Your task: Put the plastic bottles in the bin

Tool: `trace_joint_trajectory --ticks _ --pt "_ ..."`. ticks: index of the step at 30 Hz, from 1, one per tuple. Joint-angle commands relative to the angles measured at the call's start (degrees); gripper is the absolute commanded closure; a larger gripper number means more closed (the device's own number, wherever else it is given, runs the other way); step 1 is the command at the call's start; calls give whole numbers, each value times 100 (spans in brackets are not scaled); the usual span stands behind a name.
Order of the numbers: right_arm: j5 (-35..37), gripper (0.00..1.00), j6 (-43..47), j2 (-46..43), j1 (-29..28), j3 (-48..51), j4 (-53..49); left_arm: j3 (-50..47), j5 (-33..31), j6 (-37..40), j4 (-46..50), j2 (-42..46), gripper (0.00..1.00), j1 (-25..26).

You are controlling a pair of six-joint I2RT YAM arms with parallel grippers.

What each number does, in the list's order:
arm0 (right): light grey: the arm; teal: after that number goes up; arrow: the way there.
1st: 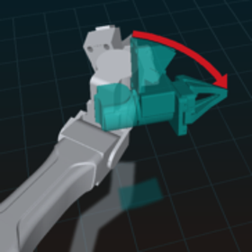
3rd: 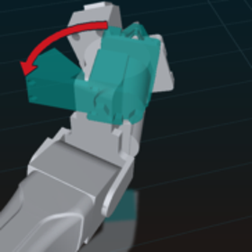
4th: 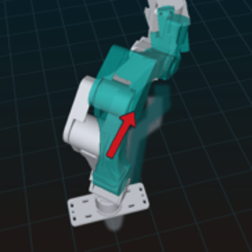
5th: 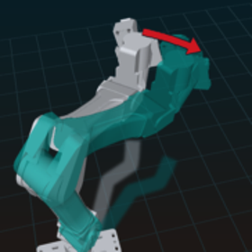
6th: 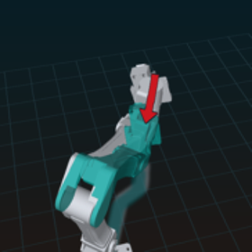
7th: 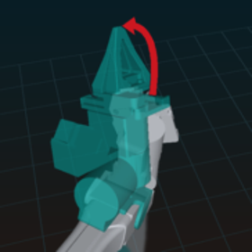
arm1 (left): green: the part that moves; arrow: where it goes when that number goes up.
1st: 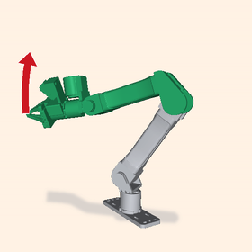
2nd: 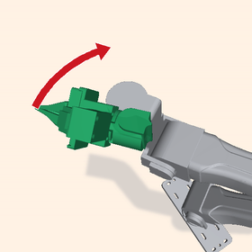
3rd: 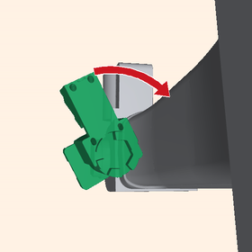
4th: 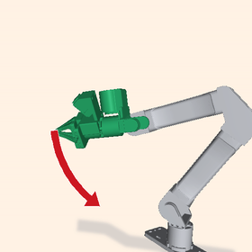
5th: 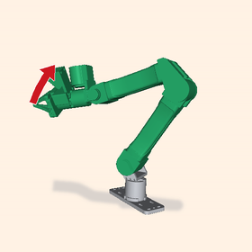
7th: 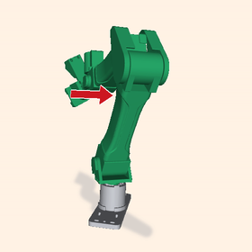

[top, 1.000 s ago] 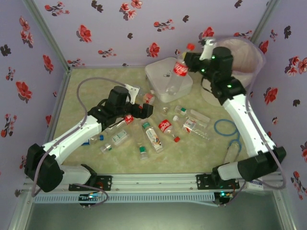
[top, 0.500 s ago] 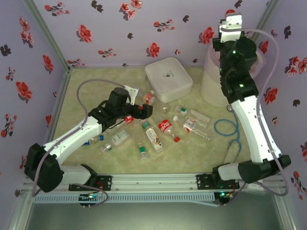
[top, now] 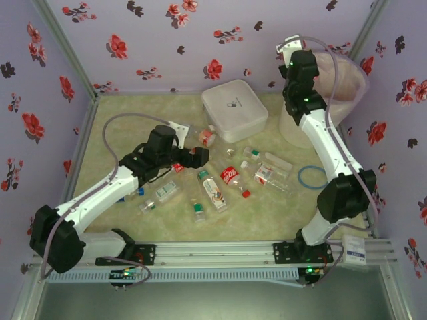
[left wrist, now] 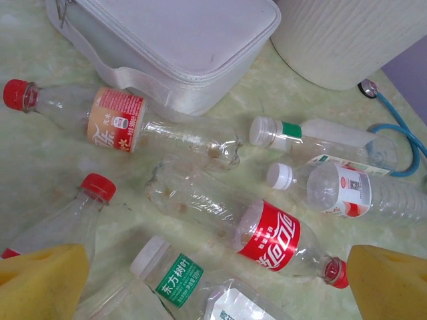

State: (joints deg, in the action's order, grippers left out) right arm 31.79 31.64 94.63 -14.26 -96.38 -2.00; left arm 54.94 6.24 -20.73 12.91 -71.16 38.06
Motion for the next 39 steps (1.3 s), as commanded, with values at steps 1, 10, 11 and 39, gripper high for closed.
trace_joint_trajectory --ticks 1,10,11,39 --pt "344 100 -450 94 128 -432 -801 -132 -132 -127 19 74 1 -87" --pt "-632 100 -2183 570 871 -974 -2580 -43 -124 -190 -20 -159 1 -124" --pt "-783 100 -2303 660 949 -1072 -2746 -52 -123 -199 -31 -170 1 -124" --pt "-3249 56 -4113 2102 1769 -1944 -3972 -79 -132 -562 362 -406 0 -474"
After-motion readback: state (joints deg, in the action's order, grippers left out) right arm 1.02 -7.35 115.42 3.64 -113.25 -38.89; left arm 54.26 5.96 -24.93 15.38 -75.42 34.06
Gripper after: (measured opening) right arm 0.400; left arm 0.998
